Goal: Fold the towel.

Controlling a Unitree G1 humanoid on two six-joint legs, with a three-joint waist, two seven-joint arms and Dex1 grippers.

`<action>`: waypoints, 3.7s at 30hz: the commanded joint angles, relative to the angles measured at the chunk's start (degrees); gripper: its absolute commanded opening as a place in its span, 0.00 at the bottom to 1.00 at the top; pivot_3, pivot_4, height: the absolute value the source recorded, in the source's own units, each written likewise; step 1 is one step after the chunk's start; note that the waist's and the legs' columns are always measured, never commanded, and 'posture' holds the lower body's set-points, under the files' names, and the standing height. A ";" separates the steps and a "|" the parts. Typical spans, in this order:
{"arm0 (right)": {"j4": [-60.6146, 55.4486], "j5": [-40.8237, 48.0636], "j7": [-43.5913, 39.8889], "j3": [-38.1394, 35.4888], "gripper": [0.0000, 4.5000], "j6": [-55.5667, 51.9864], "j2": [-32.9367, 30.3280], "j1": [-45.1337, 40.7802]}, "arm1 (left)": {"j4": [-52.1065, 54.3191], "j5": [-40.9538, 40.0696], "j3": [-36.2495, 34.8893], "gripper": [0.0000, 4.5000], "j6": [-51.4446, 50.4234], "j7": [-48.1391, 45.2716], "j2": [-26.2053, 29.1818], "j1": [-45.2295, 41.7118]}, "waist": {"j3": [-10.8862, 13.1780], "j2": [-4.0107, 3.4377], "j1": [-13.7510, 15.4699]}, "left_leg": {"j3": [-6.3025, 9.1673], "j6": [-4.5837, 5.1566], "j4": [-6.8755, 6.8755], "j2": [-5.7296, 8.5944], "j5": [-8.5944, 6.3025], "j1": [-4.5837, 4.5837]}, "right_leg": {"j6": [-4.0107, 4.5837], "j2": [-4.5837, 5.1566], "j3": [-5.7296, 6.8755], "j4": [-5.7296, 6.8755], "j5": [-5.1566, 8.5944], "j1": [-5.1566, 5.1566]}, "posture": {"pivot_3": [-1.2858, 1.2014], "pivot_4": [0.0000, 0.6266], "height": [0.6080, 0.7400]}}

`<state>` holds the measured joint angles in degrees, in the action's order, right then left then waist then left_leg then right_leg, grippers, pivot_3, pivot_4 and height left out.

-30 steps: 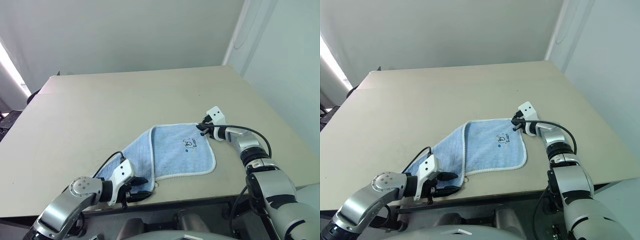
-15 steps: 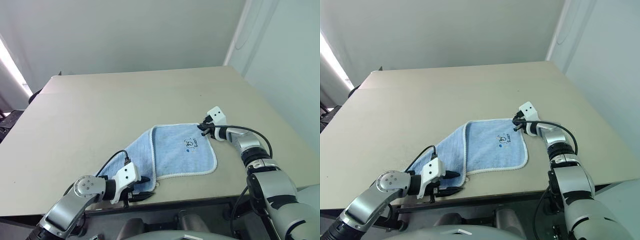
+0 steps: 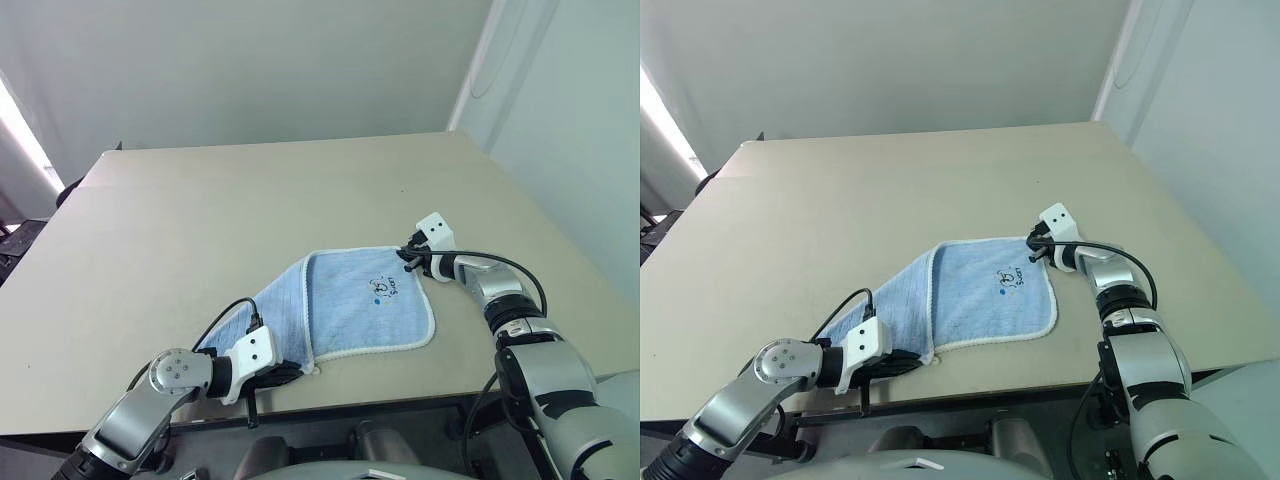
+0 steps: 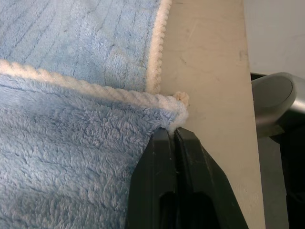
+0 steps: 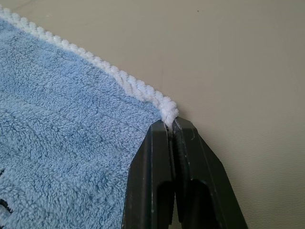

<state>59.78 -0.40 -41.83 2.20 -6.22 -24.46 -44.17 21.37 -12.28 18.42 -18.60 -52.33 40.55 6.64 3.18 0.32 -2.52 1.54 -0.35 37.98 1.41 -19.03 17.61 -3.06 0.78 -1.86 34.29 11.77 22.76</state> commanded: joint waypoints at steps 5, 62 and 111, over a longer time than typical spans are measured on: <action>1.00 -1.23 2.20 -0.38 0.00 -0.99 -2.42 0.67 | 2.54 -13.66 -11.67 0.01 -8.18 -1.82 0.93 2.82 | 0.05 0.04 0.02 | 0.03 0.02 -0.02 -0.02 -0.01 0.12 | -0.02 0.00 0.04 -0.05 -0.01 0.10 | 0.52 0.00 1.00; -22.97 19.71 -20.08 -14.55 0.00 18.43 -6.00 12.14 | -46.62 -12.24 -37.91 0.01 30.71 -6.09 -0.04 -19.19 | 0.06 -0.06 0.25 | 0.01 -0.46 0.08 0.07 0.27 2.60 | -0.15 0.28 0.13 0.69 -0.89 2.78 | 0.52 0.00 1.00; -7.21 12.26 -5.86 -7.57 0.54 9.62 1.89 2.77 | -72.73 -5.15 -37.23 0.55 31.22 -2.17 0.38 -28.35 | 0.06 0.32 0.22 | -0.35 -0.39 0.09 -0.26 0.24 0.87 | 0.20 0.03 0.27 1.17 -0.59 1.57 | 0.52 0.00 1.00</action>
<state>53.73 10.99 -47.82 -3.99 2.30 -22.82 -39.70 -51.73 -16.76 -17.19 10.77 -55.64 40.50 -19.36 3.25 0.64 -2.30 1.20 -0.75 38.07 1.15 -18.78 18.48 -2.86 0.81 -1.59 35.46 11.18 24.33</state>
